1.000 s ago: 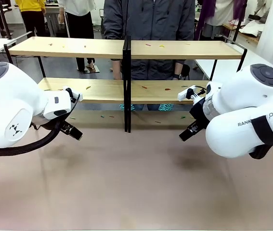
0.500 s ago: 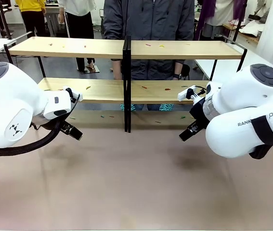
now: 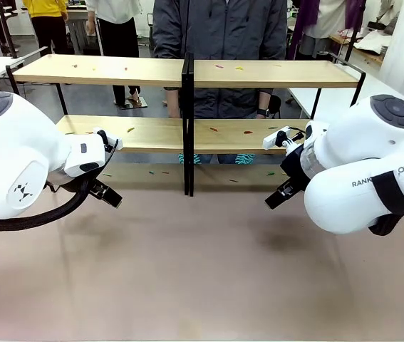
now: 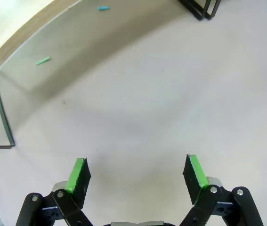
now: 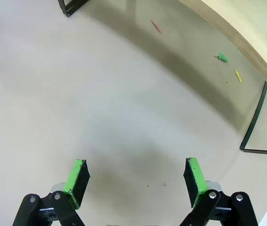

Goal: Clean the shelves.
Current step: Pick up the Duster when the human hands it over.

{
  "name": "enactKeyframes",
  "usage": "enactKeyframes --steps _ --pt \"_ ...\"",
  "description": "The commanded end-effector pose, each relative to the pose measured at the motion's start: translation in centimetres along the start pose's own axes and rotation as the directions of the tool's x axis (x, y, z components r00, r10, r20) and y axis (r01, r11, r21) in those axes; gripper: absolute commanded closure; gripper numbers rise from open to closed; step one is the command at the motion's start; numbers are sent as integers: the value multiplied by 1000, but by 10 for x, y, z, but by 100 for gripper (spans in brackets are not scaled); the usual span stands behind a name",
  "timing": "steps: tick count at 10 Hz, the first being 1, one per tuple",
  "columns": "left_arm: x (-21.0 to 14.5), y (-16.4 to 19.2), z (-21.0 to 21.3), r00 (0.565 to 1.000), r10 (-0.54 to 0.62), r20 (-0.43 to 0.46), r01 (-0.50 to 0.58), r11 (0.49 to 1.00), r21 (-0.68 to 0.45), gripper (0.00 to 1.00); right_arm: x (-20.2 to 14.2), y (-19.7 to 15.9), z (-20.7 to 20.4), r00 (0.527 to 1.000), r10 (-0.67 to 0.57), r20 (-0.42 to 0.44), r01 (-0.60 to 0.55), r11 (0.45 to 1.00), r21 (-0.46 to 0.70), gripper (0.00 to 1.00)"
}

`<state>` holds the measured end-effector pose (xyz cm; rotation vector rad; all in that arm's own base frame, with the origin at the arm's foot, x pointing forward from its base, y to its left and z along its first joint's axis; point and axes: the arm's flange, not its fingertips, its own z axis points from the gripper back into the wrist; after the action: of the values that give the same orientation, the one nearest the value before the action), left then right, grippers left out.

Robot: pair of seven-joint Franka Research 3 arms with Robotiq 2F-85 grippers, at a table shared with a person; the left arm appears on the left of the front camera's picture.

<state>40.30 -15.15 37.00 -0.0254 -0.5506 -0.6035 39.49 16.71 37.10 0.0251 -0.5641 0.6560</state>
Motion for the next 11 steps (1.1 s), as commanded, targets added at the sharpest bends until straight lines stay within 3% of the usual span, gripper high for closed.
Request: enactKeyframes --steps 1,3,5,6,7,9,11 --pt "0 0 0 1000 0 0 0 1000 0 0 0 0 0 1000 0 0 0 1000 0 0" --pt "-14 -7 59 997 -21 74 19 1000 22 0 -12 4 56 998 -5 65 6 1000 -6 0" --pt "-48 -24 161 956 -48 291 37 998 43 0 -42 21 145 979 36 201 -31 999 -29 0" --pt "-72 -38 207 909 -114 401 90 993 77 0 -64 34 188 958 73 279 -58 996 -63 0" --pt "-90 -49 230 874 -137 466 76 986 146 0 -82 43 211 939 73 336 -42 994 -99 0" --pt "-124 -61 245 831 -187 524 122 980 156 0 -122 59 244 877 75 475 -20 993 -119 0" --pt "-130 -55 240 849 -35 527 -70 982 177 0 -131 48 244 854 -33 520 133 978 -158 0"
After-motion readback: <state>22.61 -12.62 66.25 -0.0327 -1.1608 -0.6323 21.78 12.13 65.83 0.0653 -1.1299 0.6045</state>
